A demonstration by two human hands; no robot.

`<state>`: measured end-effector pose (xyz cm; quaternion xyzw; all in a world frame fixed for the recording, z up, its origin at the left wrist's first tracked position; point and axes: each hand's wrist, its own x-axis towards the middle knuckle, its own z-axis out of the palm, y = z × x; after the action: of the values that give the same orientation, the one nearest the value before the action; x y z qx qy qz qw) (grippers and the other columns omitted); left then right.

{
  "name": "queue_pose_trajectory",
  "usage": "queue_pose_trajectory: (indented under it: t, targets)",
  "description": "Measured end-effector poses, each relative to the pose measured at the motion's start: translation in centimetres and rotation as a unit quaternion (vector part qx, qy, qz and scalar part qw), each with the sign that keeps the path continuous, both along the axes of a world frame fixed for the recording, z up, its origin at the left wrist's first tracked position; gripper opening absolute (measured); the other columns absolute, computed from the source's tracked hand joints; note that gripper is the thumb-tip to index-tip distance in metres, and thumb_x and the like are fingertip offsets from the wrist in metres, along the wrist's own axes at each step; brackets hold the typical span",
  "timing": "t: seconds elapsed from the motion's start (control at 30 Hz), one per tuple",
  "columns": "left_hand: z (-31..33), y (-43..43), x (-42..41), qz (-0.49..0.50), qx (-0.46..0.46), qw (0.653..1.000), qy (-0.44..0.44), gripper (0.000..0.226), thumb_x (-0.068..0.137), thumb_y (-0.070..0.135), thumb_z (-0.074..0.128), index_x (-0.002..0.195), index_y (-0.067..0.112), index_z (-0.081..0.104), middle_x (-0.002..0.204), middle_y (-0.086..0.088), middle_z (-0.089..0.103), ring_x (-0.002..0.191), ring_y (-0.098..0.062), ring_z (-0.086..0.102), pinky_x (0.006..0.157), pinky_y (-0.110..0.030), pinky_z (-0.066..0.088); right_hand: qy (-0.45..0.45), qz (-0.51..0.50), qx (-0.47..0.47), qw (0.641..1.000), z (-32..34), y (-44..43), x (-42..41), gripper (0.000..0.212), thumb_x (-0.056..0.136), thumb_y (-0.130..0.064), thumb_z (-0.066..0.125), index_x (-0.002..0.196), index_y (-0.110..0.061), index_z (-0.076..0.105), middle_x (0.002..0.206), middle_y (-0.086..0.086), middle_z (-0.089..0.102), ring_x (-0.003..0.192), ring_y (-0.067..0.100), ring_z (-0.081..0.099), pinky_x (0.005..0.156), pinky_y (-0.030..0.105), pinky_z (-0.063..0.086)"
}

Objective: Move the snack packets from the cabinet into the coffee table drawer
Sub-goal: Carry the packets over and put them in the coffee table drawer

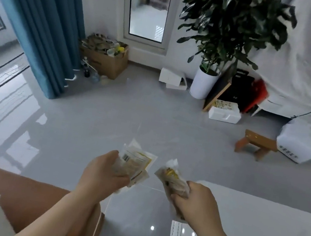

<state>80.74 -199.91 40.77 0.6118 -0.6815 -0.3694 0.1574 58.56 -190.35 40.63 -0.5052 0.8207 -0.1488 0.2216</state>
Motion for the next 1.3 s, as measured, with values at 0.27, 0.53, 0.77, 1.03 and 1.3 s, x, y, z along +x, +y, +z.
queue_pose_trajectory:
  t: [0.27, 0.53, 0.77, 1.03, 1.3]
  targets:
    - [-1.7, -10.8, -11.1, -0.093, 0.007, 0.995, -0.021, 0.034, 0.052, 0.034, 0.066, 0.080, 0.017, 0.055, 0.069, -0.001, 0.063, 0.066, -0.024, 0.060, 0.055, -0.036, 0.048, -0.017, -0.084, 0.013, 0.996, -2.1, -8.0, -8.9, 0.017, 0.074, -0.029, 0.062, 0.064, -0.018, 0.055, 0.064, 0.000, 0.060, 0.064, 0.021, 0.059, 0.052, 0.029, 0.041]
    - [-1.7, -18.4, -22.9, -0.162, 0.015, 0.986, -0.048, 0.024, 0.061, 0.024, 0.070, 0.078, 0.019, 0.053, 0.067, 0.002, 0.060, 0.059, -0.017, 0.054, 0.049, -0.027, 0.038, -0.074, -0.161, 0.023, 0.984, -2.8, -13.3, -18.4, 0.025, 0.078, -0.036, 0.057, 0.062, -0.016, 0.055, 0.061, 0.003, 0.062, 0.058, 0.024, 0.062, 0.052, 0.033, 0.050]
    - [-2.9, -26.1, -32.2, -0.257, 0.013, 0.964, -0.062, 0.031, 0.054, 0.036, 0.066, 0.075, 0.020, 0.051, 0.065, 0.002, 0.058, 0.063, -0.021, 0.056, 0.053, -0.031, 0.044, -0.087, -0.230, 0.043, 0.968, -4.6, -17.8, -25.0, 0.021, 0.073, -0.030, 0.055, 0.060, -0.014, 0.051, 0.056, 0.002, 0.057, 0.050, 0.018, 0.053, 0.045, 0.029, 0.039]
    - [-3.5, -37.5, -43.6, -0.384, 0.012, 0.920, -0.081, 0.027, 0.062, 0.031, 0.072, 0.078, 0.022, 0.053, 0.069, 0.003, 0.060, 0.064, -0.016, 0.056, 0.054, -0.029, 0.043, -0.068, -0.349, 0.065, 0.932, -6.6, -25.6, -32.0, 0.019, 0.077, -0.027, 0.055, 0.062, -0.015, 0.050, 0.055, -0.002, 0.051, 0.050, 0.012, 0.046, 0.046, 0.023, 0.032]
    - [-3.4, -43.0, -56.2, -0.533, 0.010, 0.841, -0.086, 0.029, 0.066, 0.034, 0.074, 0.075, 0.021, 0.050, 0.068, 0.003, 0.059, 0.062, -0.011, 0.055, 0.050, -0.025, 0.039, -0.117, -0.511, 0.054, 0.850, -6.8, -29.2, -36.7, 0.019, 0.075, -0.027, 0.058, 0.060, -0.017, 0.051, 0.057, -0.001, 0.054, 0.054, 0.018, 0.053, 0.050, 0.031, 0.042]
